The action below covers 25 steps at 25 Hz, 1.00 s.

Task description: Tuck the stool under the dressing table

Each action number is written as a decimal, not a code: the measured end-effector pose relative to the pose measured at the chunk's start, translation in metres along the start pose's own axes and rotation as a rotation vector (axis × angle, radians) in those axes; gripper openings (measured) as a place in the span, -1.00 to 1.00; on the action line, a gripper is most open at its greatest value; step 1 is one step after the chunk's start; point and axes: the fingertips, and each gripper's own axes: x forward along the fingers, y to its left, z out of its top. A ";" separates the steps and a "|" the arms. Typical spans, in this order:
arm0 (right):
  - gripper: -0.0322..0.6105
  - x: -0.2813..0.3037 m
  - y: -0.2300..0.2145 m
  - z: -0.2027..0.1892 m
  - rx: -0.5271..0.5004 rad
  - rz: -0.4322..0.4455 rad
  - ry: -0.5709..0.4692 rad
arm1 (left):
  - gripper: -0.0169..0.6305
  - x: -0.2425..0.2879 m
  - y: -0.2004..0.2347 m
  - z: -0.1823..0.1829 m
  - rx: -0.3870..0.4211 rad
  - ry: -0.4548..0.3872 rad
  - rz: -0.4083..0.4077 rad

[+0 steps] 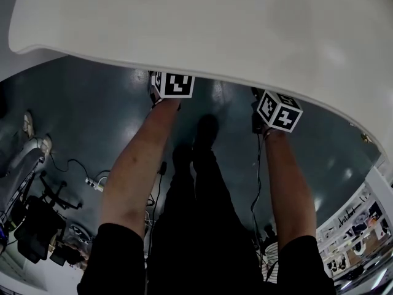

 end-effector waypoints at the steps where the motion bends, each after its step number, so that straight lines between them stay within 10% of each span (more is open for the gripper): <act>1: 0.06 0.000 -0.001 0.002 -0.002 -0.003 0.000 | 0.38 -0.004 0.004 -0.007 -0.005 0.044 0.020; 5: 0.06 0.000 -0.004 0.002 0.008 -0.003 0.004 | 0.38 -0.018 0.022 -0.054 -0.020 0.262 0.131; 25: 0.06 0.004 -0.011 0.015 0.016 -0.015 -0.034 | 0.37 -0.015 0.017 -0.024 0.016 0.149 0.136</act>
